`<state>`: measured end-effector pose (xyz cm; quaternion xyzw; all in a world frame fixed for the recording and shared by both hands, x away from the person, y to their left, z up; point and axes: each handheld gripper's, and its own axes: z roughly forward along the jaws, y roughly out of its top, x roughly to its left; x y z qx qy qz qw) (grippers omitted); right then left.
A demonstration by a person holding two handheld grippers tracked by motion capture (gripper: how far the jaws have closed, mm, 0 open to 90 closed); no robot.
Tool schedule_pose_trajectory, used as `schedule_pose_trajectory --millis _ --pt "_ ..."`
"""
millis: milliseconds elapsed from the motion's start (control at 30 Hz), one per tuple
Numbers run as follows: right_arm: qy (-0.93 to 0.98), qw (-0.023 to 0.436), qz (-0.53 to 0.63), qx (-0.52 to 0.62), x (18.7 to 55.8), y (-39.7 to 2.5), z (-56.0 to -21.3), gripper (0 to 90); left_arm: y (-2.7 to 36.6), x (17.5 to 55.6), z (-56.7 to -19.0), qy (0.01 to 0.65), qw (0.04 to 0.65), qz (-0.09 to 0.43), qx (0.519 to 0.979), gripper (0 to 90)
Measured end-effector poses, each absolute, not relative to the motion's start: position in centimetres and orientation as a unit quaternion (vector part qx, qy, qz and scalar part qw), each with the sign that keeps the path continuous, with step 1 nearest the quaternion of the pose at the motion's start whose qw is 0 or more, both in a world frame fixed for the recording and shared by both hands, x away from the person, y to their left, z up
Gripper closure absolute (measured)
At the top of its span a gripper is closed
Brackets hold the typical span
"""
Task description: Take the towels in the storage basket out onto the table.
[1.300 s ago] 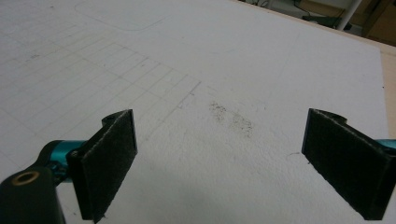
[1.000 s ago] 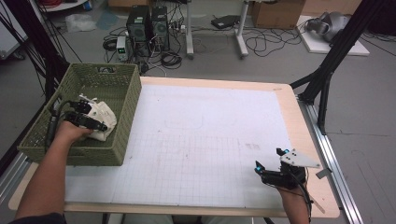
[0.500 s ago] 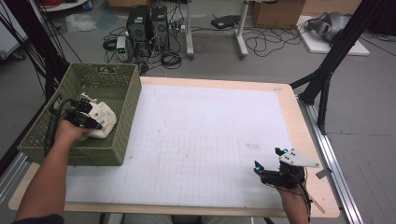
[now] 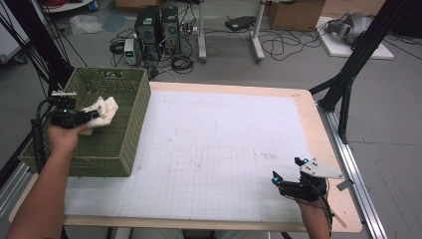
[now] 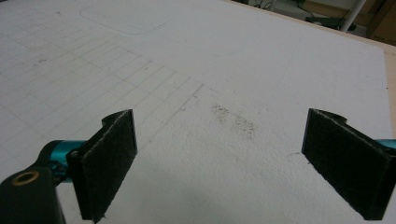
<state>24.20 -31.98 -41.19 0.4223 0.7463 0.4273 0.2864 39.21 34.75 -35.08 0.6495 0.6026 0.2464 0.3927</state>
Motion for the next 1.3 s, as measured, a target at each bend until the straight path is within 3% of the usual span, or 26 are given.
schedule_pose_trajectory --millis 200,433,1300 --pt "0.746 0.286 0.428 0.422 24.2 -31.9 -41.1 9.5 35.4 37.4 -33.1 0.579 0.473 0.287 0.599 76.8" --pt "0.746 0.285 0.430 0.421 24.2 -31.7 -41.0 9.5 36.0 35.6 -31.4 0.555 0.556 0.290 0.547 77.6" --pt "0.748 0.281 0.430 0.420 24.3 -31.4 -41.1 9.5 34.5 32.7 -26.2 0.462 0.627 0.318 0.541 78.8"
